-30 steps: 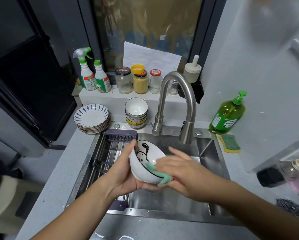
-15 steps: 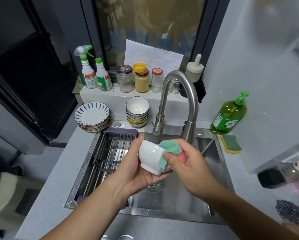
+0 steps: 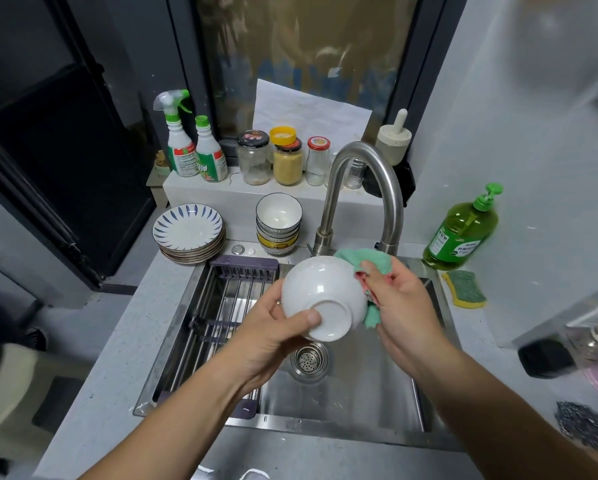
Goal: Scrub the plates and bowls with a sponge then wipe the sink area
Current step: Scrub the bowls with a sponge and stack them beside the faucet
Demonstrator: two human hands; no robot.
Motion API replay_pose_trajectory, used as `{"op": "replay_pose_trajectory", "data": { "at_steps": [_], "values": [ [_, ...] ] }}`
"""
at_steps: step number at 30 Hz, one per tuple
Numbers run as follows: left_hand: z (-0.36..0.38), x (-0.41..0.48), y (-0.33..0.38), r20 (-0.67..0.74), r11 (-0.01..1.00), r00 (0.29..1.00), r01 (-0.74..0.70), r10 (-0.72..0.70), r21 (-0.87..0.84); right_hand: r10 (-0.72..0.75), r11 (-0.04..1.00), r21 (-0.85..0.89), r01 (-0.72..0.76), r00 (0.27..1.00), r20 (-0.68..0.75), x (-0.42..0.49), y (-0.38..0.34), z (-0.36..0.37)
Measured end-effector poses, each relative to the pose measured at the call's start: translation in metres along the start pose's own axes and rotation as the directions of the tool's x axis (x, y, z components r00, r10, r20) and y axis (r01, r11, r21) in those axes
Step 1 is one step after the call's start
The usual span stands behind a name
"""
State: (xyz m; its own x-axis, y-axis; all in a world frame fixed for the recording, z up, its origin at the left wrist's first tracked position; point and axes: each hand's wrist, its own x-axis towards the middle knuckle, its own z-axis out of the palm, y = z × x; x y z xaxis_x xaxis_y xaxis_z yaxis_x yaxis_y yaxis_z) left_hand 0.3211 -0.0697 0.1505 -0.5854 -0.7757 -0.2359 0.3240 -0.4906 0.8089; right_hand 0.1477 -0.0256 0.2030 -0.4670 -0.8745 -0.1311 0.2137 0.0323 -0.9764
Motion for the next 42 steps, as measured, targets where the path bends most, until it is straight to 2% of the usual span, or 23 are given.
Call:
{"op": "replay_pose_trajectory", "data": {
  "at_steps": [2,4,5,7,8,9,10,11,12,14,15,16,18,21,22,23,25,27,28,34,36,39,42],
  "values": [
    [0.000,0.000,0.001,-0.040,0.997,0.998,-0.053,0.055,0.048,-0.158,0.980,-0.118,0.158,0.987,0.010,-0.007,-0.001,0.000],
    [0.000,-0.001,0.005,-0.044,0.980,0.993,-0.103,0.112,0.170,-0.308,0.917,-0.208,0.341,0.935,0.173,-0.016,0.000,0.000],
    [0.001,-0.001,0.006,-0.035,0.960,0.990,-0.126,0.139,0.249,-0.363,0.846,-0.296,0.443,0.886,0.289,-0.020,0.001,0.001],
    [0.007,-0.001,0.008,0.003,0.921,0.985,-0.163,0.173,0.353,-0.421,0.558,-0.522,0.646,0.762,0.492,-0.020,0.007,0.005],
    [0.010,0.000,0.009,0.024,0.907,0.983,-0.178,0.183,0.381,-0.415,0.425,-0.577,0.698,0.716,0.561,-0.018,0.010,0.007],
    [0.012,0.001,0.010,0.038,0.897,0.981,-0.191,0.192,0.399,-0.405,0.351,-0.595,0.723,0.690,0.600,-0.013,0.011,0.009],
    [0.012,0.001,0.011,0.040,0.889,0.980,-0.195,0.196,0.414,-0.412,0.329,-0.592,0.736,0.676,0.611,-0.008,0.011,0.009],
    [0.011,0.002,0.014,0.036,0.885,0.980,-0.194,0.197,0.424,-0.431,0.362,-0.576,0.733,0.680,0.594,-0.005,0.010,0.009],
    [0.010,0.002,0.016,0.024,0.888,0.980,-0.188,0.196,0.419,-0.438,0.469,-0.544,0.696,0.718,0.541,0.000,0.012,0.006],
    [0.004,0.004,0.018,-0.025,0.921,0.983,-0.163,0.183,0.355,-0.312,0.815,-0.362,0.453,0.869,0.384,0.004,0.015,-0.002],
    [0.002,0.003,0.019,-0.059,0.943,0.983,-0.149,0.174,0.299,-0.225,0.907,-0.275,0.319,0.919,0.324,0.003,0.018,-0.003],
    [0.001,0.003,0.020,-0.088,0.957,0.982,-0.138,0.165,0.256,-0.198,0.929,-0.246,0.276,0.933,0.300,0.001,0.023,-0.004],
    [0.001,0.004,0.019,-0.104,0.952,0.981,-0.130,0.164,0.277,-0.279,0.866,-0.322,0.383,0.904,0.325,-0.005,0.029,-0.002],
    [0.007,0.003,0.015,-0.053,0.901,0.983,-0.138,0.174,0.412,-0.363,0.668,-0.491,0.559,0.821,0.441,-0.002,0.021,0.005],
    [0.008,0.004,0.015,-0.052,0.897,0.982,-0.143,0.180,0.419,-0.381,0.612,-0.509,0.604,0.790,0.480,0.002,0.018,0.007],
    [0.009,0.003,0.016,-0.064,0.905,0.981,-0.144,0.185,0.400,-0.388,0.603,-0.500,0.622,0.776,0.497,0.006,0.017,0.008],
    [0.010,0.004,0.018,-0.119,0.943,0.974,-0.148,0.191,0.297,-0.357,0.737,-0.402,0.543,0.818,0.450,0.011,0.023,0.005],
    [0.010,0.004,0.017,-0.187,0.979,0.968,-0.139,0.166,0.147,-0.254,0.896,-0.268,0.355,0.903,0.346,0.008,0.033,0.001],
    [0.011,0.004,0.015,-0.210,0.989,0.967,-0.131,0.143,0.070,-0.227,0.929,-0.214,0.302,0.921,0.317,0.004,0.038,0.001],
    [0.027,-0.002,-0.005,-0.260,0.961,0.964,-0.124,0.057,-0.248,-0.293,0.947,-0.055,0.318,0.920,0.262,-0.016,0.048,0.021],
    [0.031,-0.003,-0.011,-0.271,0.967,0.962,-0.089,0.023,-0.237,-0.278,0.949,-0.082,0.305,0.930,0.240,-0.012,0.046,0.020],
    [0.025,-0.001,-0.007,-0.262,0.995,0.965,-0.018,-0.007,-0.093,-0.289,0.922,-0.197,0.334,0.930,0.225,-0.007,0.041,0.012],
    [0.013,0.004,0.014,-0.212,0.994,0.977,0.021,0.001,0.104,-0.248,0.881,-0.314,0.355,0.910,0.333,-0.001,0.034,0.002]
  ]
}}
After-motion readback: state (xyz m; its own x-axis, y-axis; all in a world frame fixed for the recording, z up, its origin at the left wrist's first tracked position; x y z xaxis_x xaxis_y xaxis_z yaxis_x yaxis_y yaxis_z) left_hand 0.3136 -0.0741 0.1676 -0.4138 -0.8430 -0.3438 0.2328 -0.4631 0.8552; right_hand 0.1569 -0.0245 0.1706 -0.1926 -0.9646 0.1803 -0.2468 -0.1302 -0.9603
